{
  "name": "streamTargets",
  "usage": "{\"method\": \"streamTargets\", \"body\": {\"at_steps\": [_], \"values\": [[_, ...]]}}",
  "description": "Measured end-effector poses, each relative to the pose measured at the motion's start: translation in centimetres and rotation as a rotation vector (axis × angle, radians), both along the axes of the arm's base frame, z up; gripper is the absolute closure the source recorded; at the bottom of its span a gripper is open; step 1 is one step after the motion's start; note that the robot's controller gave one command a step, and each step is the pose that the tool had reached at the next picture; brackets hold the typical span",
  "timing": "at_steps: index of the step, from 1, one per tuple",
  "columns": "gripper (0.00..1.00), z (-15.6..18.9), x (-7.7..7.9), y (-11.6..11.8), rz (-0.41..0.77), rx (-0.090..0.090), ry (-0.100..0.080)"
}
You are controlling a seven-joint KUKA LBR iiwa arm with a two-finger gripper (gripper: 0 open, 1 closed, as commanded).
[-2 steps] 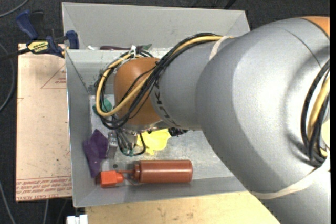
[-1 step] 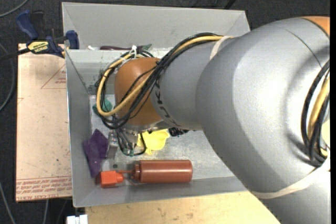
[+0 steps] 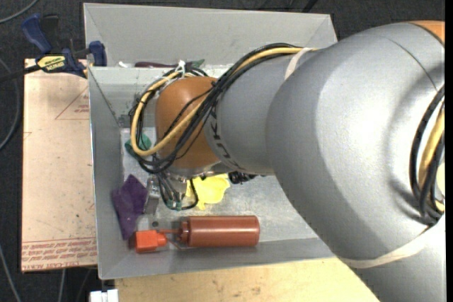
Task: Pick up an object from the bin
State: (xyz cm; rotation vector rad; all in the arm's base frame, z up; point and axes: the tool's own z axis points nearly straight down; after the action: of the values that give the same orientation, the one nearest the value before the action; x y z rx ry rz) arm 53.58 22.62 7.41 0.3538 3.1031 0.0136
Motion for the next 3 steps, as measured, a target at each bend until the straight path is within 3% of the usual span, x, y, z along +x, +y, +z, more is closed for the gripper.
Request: {"method": "streamTargets", "body": {"at_steps": [1, 3], "values": [[1.00, 1.6, -0.2, -0.1, 0.000, -0.003, 0.008], [1.00, 6.3, 0.0, 0.0, 0.002, 0.000, 0.001]]}}
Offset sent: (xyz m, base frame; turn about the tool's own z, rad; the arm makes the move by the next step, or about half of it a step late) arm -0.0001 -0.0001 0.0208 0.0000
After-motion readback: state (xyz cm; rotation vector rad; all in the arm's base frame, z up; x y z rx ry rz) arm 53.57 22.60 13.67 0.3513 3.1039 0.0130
